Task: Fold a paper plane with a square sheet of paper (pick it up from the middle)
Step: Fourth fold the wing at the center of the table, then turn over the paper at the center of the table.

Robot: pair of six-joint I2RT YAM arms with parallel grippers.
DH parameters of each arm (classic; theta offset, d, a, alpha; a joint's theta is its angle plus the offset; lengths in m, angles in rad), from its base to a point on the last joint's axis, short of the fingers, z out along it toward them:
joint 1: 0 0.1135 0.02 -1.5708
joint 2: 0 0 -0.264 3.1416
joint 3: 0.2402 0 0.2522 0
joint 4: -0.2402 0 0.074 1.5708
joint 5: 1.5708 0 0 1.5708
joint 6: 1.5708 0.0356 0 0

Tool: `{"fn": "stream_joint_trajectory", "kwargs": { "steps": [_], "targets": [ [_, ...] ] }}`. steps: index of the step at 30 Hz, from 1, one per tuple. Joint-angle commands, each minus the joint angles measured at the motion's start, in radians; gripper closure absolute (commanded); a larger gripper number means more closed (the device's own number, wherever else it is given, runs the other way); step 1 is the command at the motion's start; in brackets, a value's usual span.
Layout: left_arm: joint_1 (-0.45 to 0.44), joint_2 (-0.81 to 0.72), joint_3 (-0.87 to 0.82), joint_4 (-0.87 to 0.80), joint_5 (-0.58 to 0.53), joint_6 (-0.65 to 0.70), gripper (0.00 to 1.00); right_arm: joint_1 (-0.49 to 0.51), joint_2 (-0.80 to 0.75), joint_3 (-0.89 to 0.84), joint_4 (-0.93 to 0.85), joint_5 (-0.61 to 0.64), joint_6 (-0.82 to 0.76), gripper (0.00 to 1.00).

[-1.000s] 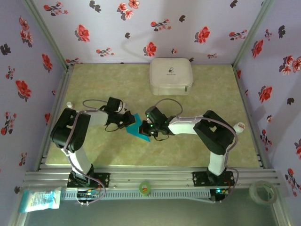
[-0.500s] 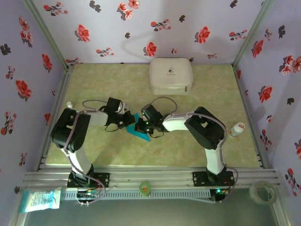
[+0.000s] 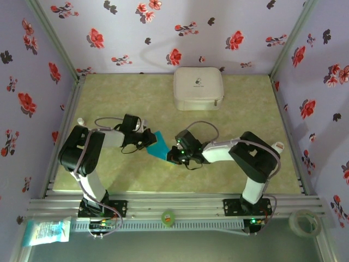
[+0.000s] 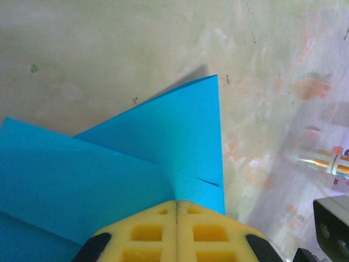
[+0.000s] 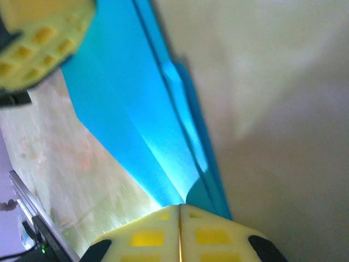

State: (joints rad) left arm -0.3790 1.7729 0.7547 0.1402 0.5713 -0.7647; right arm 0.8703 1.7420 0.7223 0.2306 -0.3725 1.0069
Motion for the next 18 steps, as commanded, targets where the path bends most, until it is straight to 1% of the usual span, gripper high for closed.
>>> {"fn": "stream_joint_trajectory", "kwargs": {
  "steps": [1, 4, 6, 8, 10, 13, 16, 18],
  "targets": [
    [0.02, 0.034, -0.036, -0.053, -0.068, 0.0, 0.95, 0.001, -0.079, -0.103, -0.044, 0.025, 0.04, 0.91],
    [0.021, 0.031, -0.042, -0.05, -0.071, -0.016, 0.95, -0.018, -0.162, -0.143, -0.019, 0.01, 0.078, 0.88],
    [0.023, 0.025, -0.052, -0.048, -0.084, -0.046, 0.95, -0.03, -0.22, -0.132, -0.062, 0.043, 0.083, 0.87],
    [0.023, 0.021, -0.055, -0.047, -0.084, -0.066, 0.94, -0.031, -0.255, -0.099, -0.15, 0.09, 0.072, 0.86],
    [0.024, 0.016, -0.057, -0.047, -0.081, -0.081, 0.94, -0.032, -0.251, -0.068, -0.188, 0.088, 0.064, 0.84],
    [0.024, 0.004, -0.06, -0.052, -0.073, -0.095, 0.93, -0.034, -0.227, -0.049, -0.218, 0.103, 0.102, 0.75],
    [0.024, -0.011, -0.062, -0.06, -0.073, -0.103, 0.93, -0.035, -0.207, -0.06, -0.185, 0.101, 0.139, 0.67],
    [0.022, -0.018, -0.066, -0.063, -0.074, -0.106, 0.93, -0.035, -0.196, -0.075, -0.14, 0.096, 0.163, 0.66]
  ]
}}
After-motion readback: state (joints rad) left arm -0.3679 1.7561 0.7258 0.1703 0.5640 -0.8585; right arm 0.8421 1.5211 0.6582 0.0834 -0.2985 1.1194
